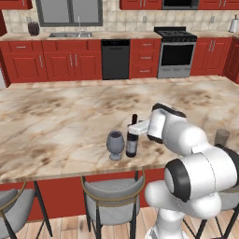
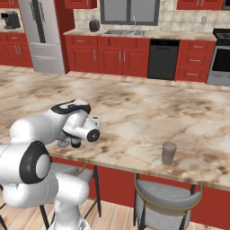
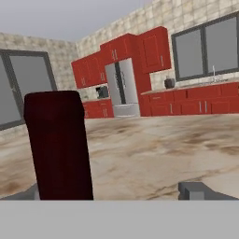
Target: There is a wine glass and glass cup on the dining counter. Place the wine bottle next to the wine glass and the juice bottle next to the glass cup.
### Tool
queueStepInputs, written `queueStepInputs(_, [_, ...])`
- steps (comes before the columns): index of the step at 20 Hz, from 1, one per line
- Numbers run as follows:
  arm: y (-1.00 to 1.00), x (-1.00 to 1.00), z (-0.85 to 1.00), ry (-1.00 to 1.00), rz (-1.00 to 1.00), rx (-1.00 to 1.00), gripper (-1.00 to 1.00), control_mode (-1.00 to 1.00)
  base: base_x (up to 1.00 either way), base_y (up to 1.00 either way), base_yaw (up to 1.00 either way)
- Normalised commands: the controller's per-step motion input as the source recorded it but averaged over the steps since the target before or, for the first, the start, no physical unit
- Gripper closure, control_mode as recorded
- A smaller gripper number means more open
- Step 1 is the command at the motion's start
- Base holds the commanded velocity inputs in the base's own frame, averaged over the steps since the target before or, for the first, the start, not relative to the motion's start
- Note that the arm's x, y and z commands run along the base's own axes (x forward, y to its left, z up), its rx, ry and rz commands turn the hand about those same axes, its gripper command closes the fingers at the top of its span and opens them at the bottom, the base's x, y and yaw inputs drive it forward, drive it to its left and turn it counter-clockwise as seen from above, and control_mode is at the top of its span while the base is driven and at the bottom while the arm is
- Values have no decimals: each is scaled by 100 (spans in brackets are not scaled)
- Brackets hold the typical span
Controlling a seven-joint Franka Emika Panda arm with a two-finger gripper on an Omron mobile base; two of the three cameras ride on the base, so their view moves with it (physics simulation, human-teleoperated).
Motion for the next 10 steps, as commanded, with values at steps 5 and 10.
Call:
queueStepInputs(5, [-3,-14,-12,0,0,1,-100,-100,0,0,0])
queueStepInputs(10, [3,-18,-19,0,0,0,-100,-100,0,0,0])
